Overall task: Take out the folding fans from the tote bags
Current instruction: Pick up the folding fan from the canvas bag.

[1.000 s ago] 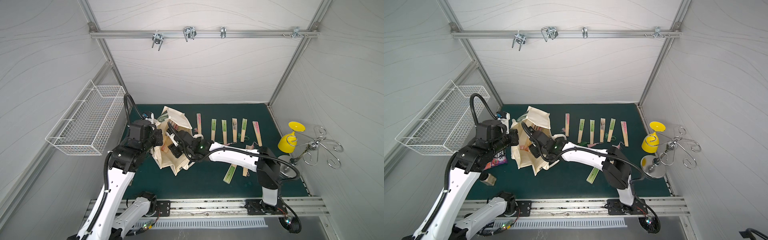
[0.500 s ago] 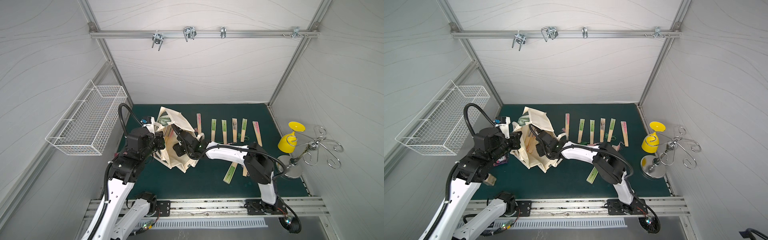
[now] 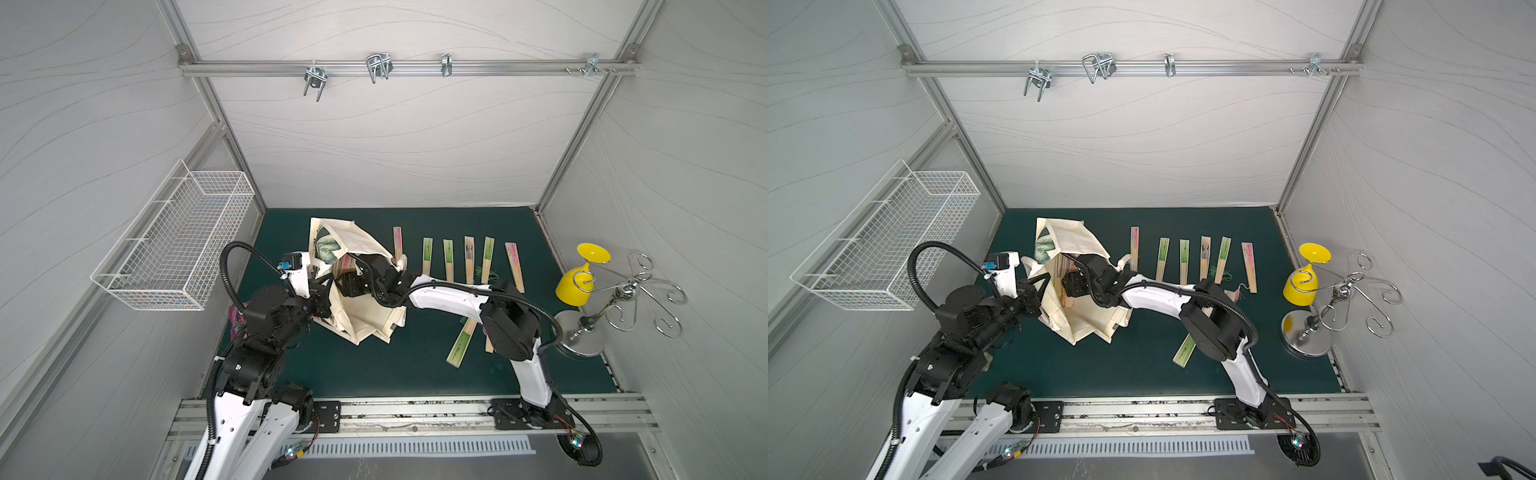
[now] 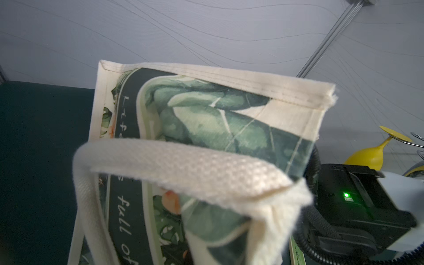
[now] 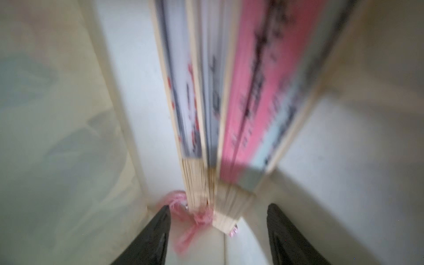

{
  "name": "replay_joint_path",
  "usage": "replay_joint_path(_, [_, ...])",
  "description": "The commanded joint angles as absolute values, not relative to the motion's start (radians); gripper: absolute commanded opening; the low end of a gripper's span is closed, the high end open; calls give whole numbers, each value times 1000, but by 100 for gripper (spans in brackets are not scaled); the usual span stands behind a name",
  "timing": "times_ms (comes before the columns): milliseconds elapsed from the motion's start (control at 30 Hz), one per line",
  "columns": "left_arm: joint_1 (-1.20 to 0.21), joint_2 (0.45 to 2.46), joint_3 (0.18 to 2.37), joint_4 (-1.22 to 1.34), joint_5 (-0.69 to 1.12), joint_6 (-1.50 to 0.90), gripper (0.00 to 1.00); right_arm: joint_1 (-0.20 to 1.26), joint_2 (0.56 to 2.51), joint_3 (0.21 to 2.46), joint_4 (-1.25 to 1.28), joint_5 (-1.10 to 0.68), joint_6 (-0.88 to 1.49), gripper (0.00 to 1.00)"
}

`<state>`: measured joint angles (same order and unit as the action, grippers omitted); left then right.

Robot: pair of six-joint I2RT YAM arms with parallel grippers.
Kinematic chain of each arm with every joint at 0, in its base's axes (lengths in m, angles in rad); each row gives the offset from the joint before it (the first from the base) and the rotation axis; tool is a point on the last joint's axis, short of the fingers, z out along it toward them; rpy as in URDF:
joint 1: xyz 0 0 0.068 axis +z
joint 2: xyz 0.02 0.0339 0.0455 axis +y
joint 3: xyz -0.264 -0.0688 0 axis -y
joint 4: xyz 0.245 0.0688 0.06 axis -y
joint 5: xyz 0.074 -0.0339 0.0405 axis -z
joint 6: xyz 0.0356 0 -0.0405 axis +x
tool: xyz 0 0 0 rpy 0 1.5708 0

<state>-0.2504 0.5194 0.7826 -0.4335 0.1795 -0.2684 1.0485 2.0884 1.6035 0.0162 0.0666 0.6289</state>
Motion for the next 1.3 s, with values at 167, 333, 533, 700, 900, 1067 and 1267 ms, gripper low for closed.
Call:
replay_joint_path(167, [-253, 471, 799, -352, 277, -281, 0, 1035, 2167, 1702, -49, 214, 664, 82])
replay_joint_path(333, [-253, 446, 788, -387, 221, -267, 0, 1007, 2144, 1616, 66, 123, 676, 63])
replay_joint_path(533, [-253, 418, 764, -393, 119, -285, 0, 995, 2097, 1541, 166, 41, 653, 50])
replay_joint_path(700, [-253, 412, 746, -384, 68, -295, 0, 995, 2069, 1502, 206, 18, 632, 47])
replay_joint_path(900, [-253, 407, 732, -374, 61, -304, 0, 981, 2071, 1481, 263, -12, 664, 50])
replay_joint_path(1067, [-253, 399, 718, -360, 102, -301, 0, 968, 2105, 1514, 296, -44, 707, 57])
replay_joint_path(1267, [-253, 385, 694, -325, 152, -305, 0, 966, 2153, 1569, 310, -61, 720, 58])
